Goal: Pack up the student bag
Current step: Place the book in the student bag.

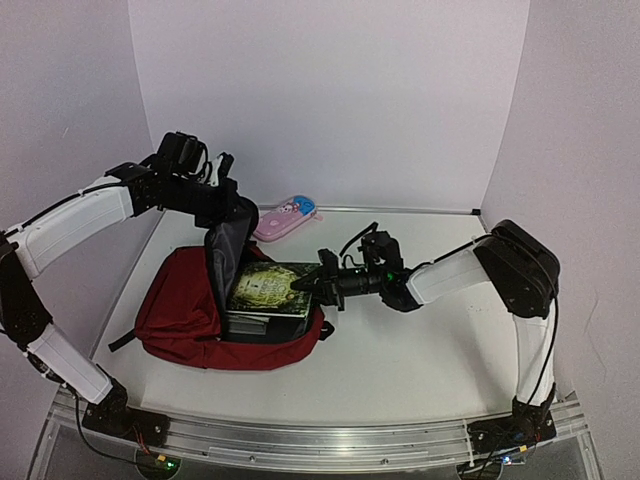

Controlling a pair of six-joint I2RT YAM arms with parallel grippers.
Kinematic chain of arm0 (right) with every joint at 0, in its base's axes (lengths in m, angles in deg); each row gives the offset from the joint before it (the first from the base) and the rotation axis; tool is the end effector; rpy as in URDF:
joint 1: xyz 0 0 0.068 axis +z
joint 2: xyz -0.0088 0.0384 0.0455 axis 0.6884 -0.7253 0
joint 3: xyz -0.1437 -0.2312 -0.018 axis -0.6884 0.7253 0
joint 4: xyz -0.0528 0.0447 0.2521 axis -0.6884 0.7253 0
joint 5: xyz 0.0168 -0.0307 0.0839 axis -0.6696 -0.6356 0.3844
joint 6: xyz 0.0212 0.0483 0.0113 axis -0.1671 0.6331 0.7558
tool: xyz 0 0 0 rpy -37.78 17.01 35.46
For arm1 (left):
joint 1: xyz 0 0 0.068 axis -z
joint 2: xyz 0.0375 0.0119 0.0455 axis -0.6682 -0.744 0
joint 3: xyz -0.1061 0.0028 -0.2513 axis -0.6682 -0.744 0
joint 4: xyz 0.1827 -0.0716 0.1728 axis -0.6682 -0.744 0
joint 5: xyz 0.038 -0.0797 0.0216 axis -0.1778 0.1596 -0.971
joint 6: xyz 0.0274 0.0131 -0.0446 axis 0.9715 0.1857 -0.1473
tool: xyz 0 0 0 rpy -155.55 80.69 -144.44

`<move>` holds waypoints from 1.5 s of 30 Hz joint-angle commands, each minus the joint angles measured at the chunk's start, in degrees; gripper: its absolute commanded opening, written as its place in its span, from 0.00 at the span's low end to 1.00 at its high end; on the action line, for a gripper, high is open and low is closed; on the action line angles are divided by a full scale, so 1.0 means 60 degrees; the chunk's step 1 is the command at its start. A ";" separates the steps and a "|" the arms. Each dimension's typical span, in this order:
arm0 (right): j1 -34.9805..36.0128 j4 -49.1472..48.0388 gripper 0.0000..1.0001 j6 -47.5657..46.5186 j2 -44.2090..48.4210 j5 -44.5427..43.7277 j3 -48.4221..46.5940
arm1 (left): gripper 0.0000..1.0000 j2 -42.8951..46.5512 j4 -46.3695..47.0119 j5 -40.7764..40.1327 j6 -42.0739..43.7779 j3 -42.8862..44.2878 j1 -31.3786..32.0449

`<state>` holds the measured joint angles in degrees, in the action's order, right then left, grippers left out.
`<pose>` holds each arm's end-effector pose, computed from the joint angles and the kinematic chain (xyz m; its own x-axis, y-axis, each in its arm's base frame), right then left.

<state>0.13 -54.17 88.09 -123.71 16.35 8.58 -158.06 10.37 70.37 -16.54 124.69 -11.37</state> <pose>0.2973 0.3220 0.1606 -0.9935 -0.1020 -0.0502 -0.0615 0.1105 0.9920 0.2834 -0.1804 0.3554 -0.8053 -0.0984 -0.5847 0.3290 0.7462 -0.5787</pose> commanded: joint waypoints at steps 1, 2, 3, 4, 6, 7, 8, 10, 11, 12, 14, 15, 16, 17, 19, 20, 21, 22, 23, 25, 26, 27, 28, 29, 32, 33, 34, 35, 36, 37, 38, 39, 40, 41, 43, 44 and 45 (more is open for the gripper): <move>0.0388 -0.0752 0.00 -0.0379 -0.0602 -0.0351 -0.1517 | 0.00 -0.0078 0.0879 0.0616 0.0297 0.0696 0.0251; 0.0439 -0.0723 0.00 -0.0369 -0.0824 -0.0508 -0.1737 | 0.00 -0.0103 0.0902 0.0650 0.0321 0.0696 0.0310; 0.0493 -0.0701 0.00 -0.0330 -0.1080 -0.0606 -0.1965 | 0.00 -0.0129 0.0916 0.0663 0.0338 0.0704 0.0374; 0.0550 -0.0690 0.00 -0.0258 -0.1308 -0.0732 -0.2226 | 0.00 -0.0162 0.0919 0.0670 0.0350 0.0722 0.0419; 0.0742 -0.0543 0.01 -0.0257 -0.1751 -0.0913 -0.2612 | 0.00 -0.0220 0.0905 0.0717 0.0355 0.0757 0.0482; 0.0820 -0.0359 0.03 -0.0337 -0.1923 -0.0998 -0.2826 | 0.00 -0.0241 0.0899 0.0718 0.0353 0.0769 0.0502; 0.0874 0.0012 0.13 -0.0503 -0.2044 -0.1125 -0.3063 | 0.00 -0.0252 0.0902 0.0727 0.0360 0.0779 0.0505; 0.0918 0.0667 0.28 -0.0878 -0.2136 -0.1342 -0.3413 | 0.00 -0.0233 0.0909 0.0678 0.0356 0.0766 0.0502; 0.0900 0.0933 0.31 -0.1081 -0.2053 -0.1434 -0.3477 | 0.00 -0.0212 0.0906 0.0631 0.0360 0.0752 0.0503; 0.0883 0.1298 0.37 -0.1423 -0.1921 -0.1494 -0.3490 | 0.00 -0.0185 0.0899 0.0603 0.0365 0.0746 0.0501; 0.0796 0.2429 0.46 -0.2339 -0.1302 -0.1680 -0.3426 | 0.00 -0.0121 0.0883 0.0535 0.0362 0.0706 0.0505; 0.0759 0.3074 0.52 -0.2936 -0.0970 -0.1820 -0.3376 | 0.00 -0.0092 0.0883 0.0507 0.0365 0.0694 0.0506; 0.0728 0.3881 0.59 -0.3524 -0.0665 -0.1996 -0.3374 | 0.00 -0.0069 0.0889 0.0500 0.0367 0.0685 0.0501; 0.0715 0.4749 0.66 -0.4109 -0.0402 -0.2178 -0.3416 | 0.00 -0.0054 0.0887 0.0497 0.0367 0.0679 0.0499; 0.0720 0.6028 0.75 -0.5224 0.0125 -0.2565 -0.3497 | 0.00 -0.0053 0.0873 0.0485 0.0371 0.0671 0.0507; 0.0718 0.6401 0.76 -0.5578 0.0335 -0.2729 -0.3499 | 0.00 -0.0053 0.0875 0.0486 0.0378 0.0670 0.0512; 0.0710 0.6698 0.77 -0.5789 0.0526 -0.2834 -0.3438 | 0.00 -0.0043 0.0871 0.0484 0.0381 0.0661 0.0511; 0.0703 0.7102 0.80 -0.5987 0.0665 -0.2944 -0.3417 | 0.00 -0.0027 0.0881 0.0473 0.0381 0.0646 0.0505; 0.0690 0.7498 0.81 -0.6253 0.0775 -0.3070 -0.3454 | 0.00 -0.0017 0.0874 0.0456 0.0382 0.0641 0.0507; 0.0627 0.8227 0.82 -0.6446 0.0870 -0.3068 -0.3461 | 0.00 -0.0005 0.0867 0.0413 0.0382 0.0635 0.0504; 0.0589 0.8324 0.81 -0.6436 0.0893 -0.2994 -0.3407 | 0.00 -0.0004 0.0854 0.0397 0.0390 0.0639 0.0504; 0.0566 0.8404 0.80 -0.6431 0.0907 -0.2939 -0.3350 | 0.00 0.0001 0.0847 0.0380 0.0396 0.0642 0.0504; 0.0561 0.8422 0.79 -0.6430 0.0875 -0.2861 -0.3324 | 0.00 0.0010 0.0869 0.0381 0.0396 0.0621 0.0500; 0.0561 0.8426 0.77 -0.6416 0.0819 -0.2778 -0.3316 | 0.00 0.0017 0.0897 0.0385 0.0396 0.0596 0.0498; 0.0575 0.8429 0.69 -0.6185 0.0381 -0.2510 -0.3482 | 0.00 0.0017 0.0971 0.0422 0.0380 0.0526 0.0505; 0.0567 0.8429 0.67 -0.6108 0.0214 -0.2447 -0.3604 | 0.00 0.0015 0.0989 0.0429 0.0370 0.0514 0.0503; 0.0579 0.8429 0.66 -0.6003 0.0042 -0.2412 -0.3699 | 0.00 0.0018 0.0991 0.0444 0.0368 0.0511 0.0498; 0.0583 0.8429 0.66 -0.5917 -0.0133 -0.2381 -0.3777 | 0.00 0.0019 0.0993 0.0445 0.0364 0.0510 0.0504; 0.0584 0.8429 0.66 -0.5866 -0.0195 -0.2382 -0.3798 | 0.00 0.0027 0.1000 0.0435 0.0351 0.0510 0.0504; 0.0587 0.8429 0.66 -0.5841 -0.0223 -0.2409 -0.3788 | 0.00 0.0038 0.1014 0.0428 0.0345 0.0505 0.0502; 0.0589 0.8428 0.66 -0.5871 -0.0199 -0.2499 -0.3745 | 0.00 0.0042 0.1032 0.0437 0.0351 0.0501 0.0504; 0.0589 0.8428 0.65 -0.5905 -0.0189 -0.2589 -0.3738 | 0.00 0.0033 0.1035 0.0446 0.0352 0.0509 0.0504; 0.0589 0.8429 0.64 -0.5921 -0.0214 -0.2638 -0.3772 | 0.00 0.0024 0.1028 0.0435 0.0352 0.0519 0.0504; 0.0591 0.8436 0.63 -0.5914 -0.0280 -0.2654 -0.3852 | 0.00 0.0020 0.1018 0.0423 0.0356 0.0527 0.0504; 0.0635 0.8476 0.63 -0.5853 -0.0482 -0.2657 -0.4088 | 0.00 0.0019 0.1010 0.0417 0.0366 0.0539 0.0504; 0.0673 0.8480 0.62 -0.5838 -0.0575 -0.2610 -0.4201 | 0.00 0.0019 0.1024 0.0409 0.0367 0.0545 0.0504; 0.0718 0.8475 0.60 -0.5865 -0.0658 -0.2587 -0.4319 | 0.00 0.0014 0.1033 0.0404 0.0371 0.0558 0.0504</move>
<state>3.73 -3.05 52.89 -125.50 1.06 -13.14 -160.11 10.94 71.70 -15.11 125.17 -8.76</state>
